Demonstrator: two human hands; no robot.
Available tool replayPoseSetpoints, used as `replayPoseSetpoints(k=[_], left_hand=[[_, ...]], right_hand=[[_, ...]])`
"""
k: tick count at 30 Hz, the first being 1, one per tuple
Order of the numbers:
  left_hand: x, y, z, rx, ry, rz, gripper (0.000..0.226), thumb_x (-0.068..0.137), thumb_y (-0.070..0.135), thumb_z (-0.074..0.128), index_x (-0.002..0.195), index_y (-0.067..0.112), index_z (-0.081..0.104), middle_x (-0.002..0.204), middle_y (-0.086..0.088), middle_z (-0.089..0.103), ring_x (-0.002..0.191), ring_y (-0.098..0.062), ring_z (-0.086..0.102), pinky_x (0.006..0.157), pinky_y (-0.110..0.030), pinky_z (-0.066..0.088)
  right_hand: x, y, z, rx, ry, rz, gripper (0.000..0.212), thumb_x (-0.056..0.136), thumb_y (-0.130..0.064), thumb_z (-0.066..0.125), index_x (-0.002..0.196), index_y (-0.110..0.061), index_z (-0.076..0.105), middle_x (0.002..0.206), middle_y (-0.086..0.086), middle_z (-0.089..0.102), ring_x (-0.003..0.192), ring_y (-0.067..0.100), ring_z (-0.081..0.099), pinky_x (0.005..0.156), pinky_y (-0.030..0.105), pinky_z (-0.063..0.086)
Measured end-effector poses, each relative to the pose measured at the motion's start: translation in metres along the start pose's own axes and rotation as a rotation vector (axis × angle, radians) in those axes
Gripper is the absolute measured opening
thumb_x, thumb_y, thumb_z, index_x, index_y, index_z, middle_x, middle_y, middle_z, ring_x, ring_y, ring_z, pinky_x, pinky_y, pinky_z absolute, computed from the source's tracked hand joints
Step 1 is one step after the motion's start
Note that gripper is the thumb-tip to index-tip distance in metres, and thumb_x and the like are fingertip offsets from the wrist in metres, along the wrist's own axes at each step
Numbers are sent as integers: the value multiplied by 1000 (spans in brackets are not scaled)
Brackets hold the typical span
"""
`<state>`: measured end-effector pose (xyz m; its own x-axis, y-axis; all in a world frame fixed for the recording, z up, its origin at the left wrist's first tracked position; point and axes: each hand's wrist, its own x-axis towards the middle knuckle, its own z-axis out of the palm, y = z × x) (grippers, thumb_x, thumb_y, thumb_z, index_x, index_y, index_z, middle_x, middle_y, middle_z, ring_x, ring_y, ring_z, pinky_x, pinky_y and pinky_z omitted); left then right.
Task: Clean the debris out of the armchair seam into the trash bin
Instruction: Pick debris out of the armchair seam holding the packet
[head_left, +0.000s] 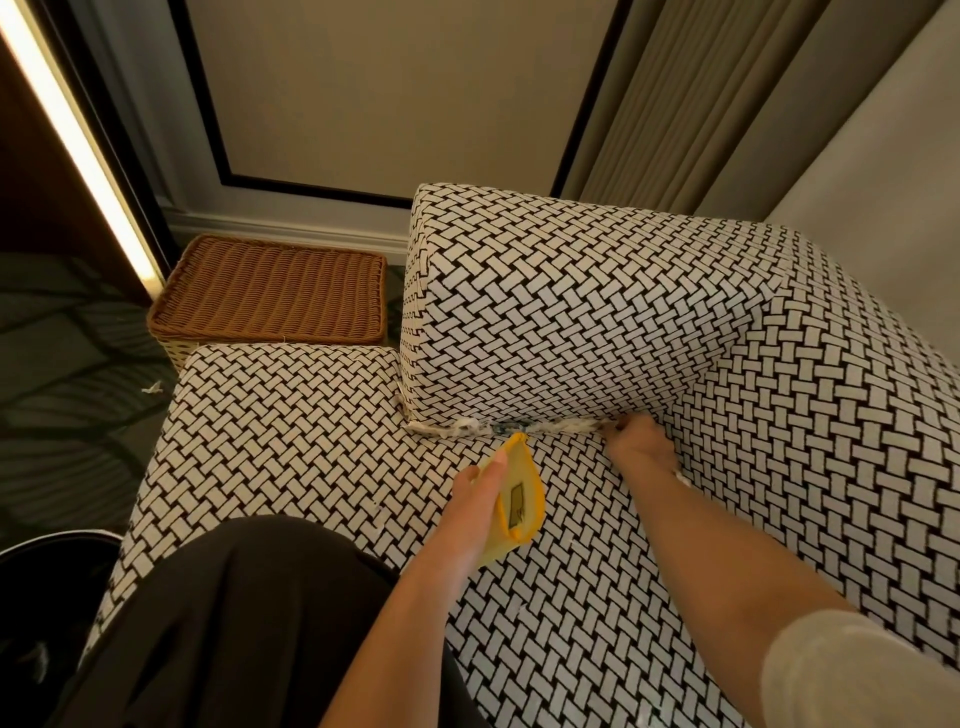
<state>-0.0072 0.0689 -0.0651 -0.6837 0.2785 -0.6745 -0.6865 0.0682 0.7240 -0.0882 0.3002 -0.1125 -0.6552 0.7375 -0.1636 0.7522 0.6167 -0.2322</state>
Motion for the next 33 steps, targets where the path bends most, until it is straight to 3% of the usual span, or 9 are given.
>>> replayPoseSetpoints(k=[6,13,15,21,26,29,33], left_hand=[[1,-1,1,-16,8,-1,66,87,64,30,141,27,21,128,-4,41,108,-23,41,96,-42,34],[7,-1,3,-2,41,-12,67,86,65,32,140,25,24,127,-6,44,111,-26,44,103,-46,34],[7,-2,3,-14,18,-9,65,87,64,31,140,26,23,122,-3,43,109,-24,43,100,-41,35],[5,-2,1,-20,3,-3,65,88,62,31,143,28,19,123,-3,39,105,-21,39,94,-39,34],[10,-6,1,-10,11,-9,64,88,63,30,141,29,20,131,-4,38,107,-21,38,95,-40,33],[29,-4,4,-34,105,-50,63,90,58,35,141,21,27,126,-7,42,107,-25,40,94,-41,32],[50,-5,9,4,143,-60,54,92,52,37,135,18,34,124,-10,44,109,-28,42,95,-41,32]], right_hand=[[1,6,0,17,-23,-58,36,90,-38,52,114,-13,59,115,13,61,105,32,57,91,43,47],[2,0,-9,5,-114,-55,33,89,-35,53,113,-13,60,109,10,64,98,28,60,82,33,50],[4,1,-10,-1,-133,-64,35,88,-36,53,114,-12,58,111,10,63,99,29,60,87,38,50],[1,10,-5,-21,-56,-166,33,94,-36,46,117,-19,62,113,11,64,103,30,58,90,39,48],[-2,21,1,25,28,-267,30,95,-36,45,110,-22,68,101,8,67,86,26,60,72,28,47],[-10,30,3,84,95,-335,30,97,-32,44,114,-21,66,101,8,67,83,24,60,68,26,44],[-25,34,5,293,124,-342,26,96,-26,47,107,-17,69,76,1,65,59,12,49,59,23,40]])
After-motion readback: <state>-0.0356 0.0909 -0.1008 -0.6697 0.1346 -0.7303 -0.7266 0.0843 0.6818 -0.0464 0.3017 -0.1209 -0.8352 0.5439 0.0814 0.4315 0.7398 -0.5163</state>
